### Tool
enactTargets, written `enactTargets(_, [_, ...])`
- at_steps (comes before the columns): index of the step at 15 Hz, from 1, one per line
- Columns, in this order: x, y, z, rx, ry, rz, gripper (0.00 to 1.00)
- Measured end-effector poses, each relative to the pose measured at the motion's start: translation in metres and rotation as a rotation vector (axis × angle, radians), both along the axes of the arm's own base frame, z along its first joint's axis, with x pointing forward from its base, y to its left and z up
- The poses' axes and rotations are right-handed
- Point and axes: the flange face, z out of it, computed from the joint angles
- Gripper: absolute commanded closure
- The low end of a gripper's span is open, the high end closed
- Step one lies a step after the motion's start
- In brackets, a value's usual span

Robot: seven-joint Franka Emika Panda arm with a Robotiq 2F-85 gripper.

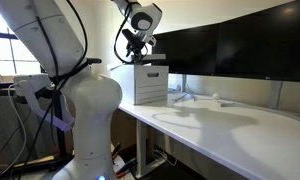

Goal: Remove the cover from the box

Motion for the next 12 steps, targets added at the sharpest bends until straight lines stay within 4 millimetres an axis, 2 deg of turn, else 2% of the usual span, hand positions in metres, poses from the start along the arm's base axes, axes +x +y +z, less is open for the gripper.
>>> enactTargets(7, [-0.001, -0.001, 0.01, 0.012, -0.016, -0.004, 0.6])
enactTargets(12, [0.001, -0.001, 0.038, 0.045, -0.036, -0.03, 0.6])
